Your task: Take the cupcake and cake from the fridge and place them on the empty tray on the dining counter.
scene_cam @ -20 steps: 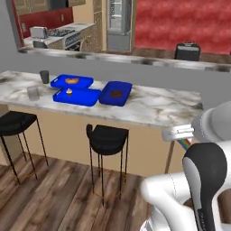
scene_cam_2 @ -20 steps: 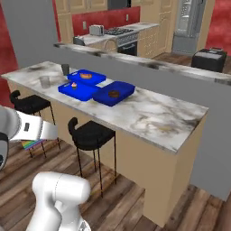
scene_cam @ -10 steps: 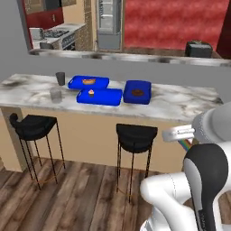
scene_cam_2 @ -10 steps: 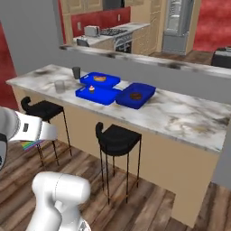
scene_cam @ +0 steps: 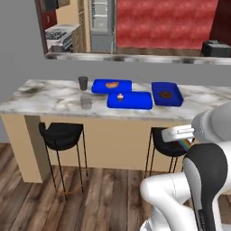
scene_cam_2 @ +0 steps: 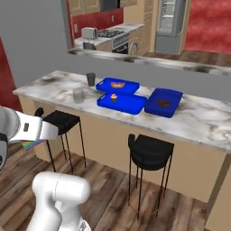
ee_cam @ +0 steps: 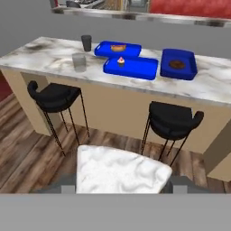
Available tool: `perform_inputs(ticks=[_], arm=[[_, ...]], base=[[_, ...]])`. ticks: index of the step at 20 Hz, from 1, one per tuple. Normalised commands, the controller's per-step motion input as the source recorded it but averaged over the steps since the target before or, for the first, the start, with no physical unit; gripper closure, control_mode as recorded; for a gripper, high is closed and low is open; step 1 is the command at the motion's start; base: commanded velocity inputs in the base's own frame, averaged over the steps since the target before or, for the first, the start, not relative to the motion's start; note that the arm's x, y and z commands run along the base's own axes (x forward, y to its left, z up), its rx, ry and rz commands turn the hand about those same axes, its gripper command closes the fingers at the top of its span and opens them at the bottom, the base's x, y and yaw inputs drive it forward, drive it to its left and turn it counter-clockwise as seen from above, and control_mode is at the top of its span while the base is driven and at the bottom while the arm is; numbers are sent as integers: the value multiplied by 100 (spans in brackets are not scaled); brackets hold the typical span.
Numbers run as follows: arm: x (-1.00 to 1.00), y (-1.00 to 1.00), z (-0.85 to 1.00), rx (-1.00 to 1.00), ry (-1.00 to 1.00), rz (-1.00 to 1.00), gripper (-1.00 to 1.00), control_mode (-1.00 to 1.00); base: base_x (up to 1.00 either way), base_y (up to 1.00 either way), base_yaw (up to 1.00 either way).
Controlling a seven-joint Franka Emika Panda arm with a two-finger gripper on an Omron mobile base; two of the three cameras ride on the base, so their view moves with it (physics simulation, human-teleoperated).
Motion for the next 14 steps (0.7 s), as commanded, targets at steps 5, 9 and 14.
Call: perform_inputs(ticks=[5, 9, 14], arm=[[0, 0, 0, 0, 0, 0, 100, 100], [0, 0, 0, 0, 0, 0, 100, 100], [0, 0, 0, 0, 0, 0, 100, 100]], base=[[50, 62, -13], [66, 0, 0], [85, 0, 0]])
